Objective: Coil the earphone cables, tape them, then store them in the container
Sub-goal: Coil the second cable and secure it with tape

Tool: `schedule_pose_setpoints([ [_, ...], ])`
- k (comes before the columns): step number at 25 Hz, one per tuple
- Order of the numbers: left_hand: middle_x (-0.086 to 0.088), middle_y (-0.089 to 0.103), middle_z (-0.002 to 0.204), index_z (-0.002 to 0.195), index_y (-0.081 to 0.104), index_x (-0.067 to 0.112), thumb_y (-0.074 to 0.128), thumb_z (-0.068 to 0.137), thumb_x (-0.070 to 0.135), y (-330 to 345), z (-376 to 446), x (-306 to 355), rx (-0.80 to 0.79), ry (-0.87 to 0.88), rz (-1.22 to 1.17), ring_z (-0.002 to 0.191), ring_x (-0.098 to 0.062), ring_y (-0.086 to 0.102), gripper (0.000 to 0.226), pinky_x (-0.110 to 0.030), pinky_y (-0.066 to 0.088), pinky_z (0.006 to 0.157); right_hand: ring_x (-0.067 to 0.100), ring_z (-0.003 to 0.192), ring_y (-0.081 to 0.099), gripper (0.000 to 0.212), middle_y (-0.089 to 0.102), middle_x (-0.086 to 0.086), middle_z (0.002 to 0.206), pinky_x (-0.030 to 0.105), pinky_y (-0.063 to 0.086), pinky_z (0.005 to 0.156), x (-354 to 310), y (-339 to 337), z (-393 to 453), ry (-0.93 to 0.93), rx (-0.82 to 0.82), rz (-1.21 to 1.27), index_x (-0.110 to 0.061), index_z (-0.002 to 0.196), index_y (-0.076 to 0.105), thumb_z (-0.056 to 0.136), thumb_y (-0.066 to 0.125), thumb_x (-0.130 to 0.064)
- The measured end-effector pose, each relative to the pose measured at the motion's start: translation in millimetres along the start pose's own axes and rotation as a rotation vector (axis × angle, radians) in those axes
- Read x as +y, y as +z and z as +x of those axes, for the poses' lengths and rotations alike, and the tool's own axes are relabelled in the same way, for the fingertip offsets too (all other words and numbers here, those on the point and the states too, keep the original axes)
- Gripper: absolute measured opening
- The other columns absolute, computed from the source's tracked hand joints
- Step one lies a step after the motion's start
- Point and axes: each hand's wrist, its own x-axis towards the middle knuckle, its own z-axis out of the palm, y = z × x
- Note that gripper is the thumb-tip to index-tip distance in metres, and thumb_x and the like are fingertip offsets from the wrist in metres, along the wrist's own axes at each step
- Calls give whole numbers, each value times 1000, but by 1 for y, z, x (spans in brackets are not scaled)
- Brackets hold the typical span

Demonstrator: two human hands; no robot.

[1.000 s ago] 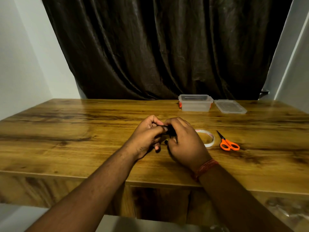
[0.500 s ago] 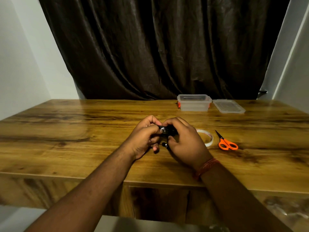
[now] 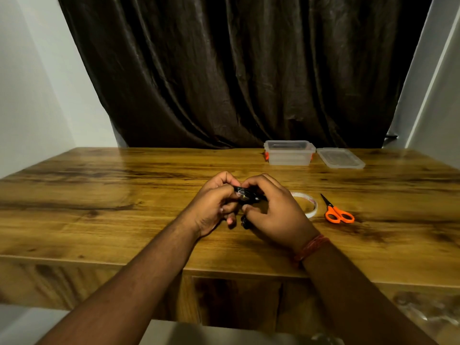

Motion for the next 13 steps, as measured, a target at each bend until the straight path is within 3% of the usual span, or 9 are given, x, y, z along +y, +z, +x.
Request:
schedule_pose_setpoints([
  [2,4,34,46,88,48,15,47,73,7,0,0,-1,-2,-10,-2,33,-6,25,17,-21,33,38,0,97,49,36,51,-11,108,4,37,80,1,3,1,-6,-8,-70,-19,113,57,81,71,-14],
  [6,6,32,43,88,47,15,46,74,4,2,0,-1,-58,-30,-14,33,-5,23,17,-20,36,38,0,94,47,31,52,-10,103,3,35,78,4,3,3,-30,59,-101,-15,107,59,81,61,2],
  [10,-1,49,56,88,48,14,49,75,7,2,0,0,-95,-39,-91,34,-5,24,15,-20,38,38,5,92,50,28,55,-8,101,14,41,77,4,2,3,-53,82,-113,-15,103,60,82,58,3],
  [13,0,49,59,86,47,16,59,84,16,2,0,0,-104,-26,-73,34,-5,24,13,-20,37,37,8,91,52,29,56,-5,100,21,43,77,4,2,3,-84,80,-117,-16,103,59,82,58,4],
])
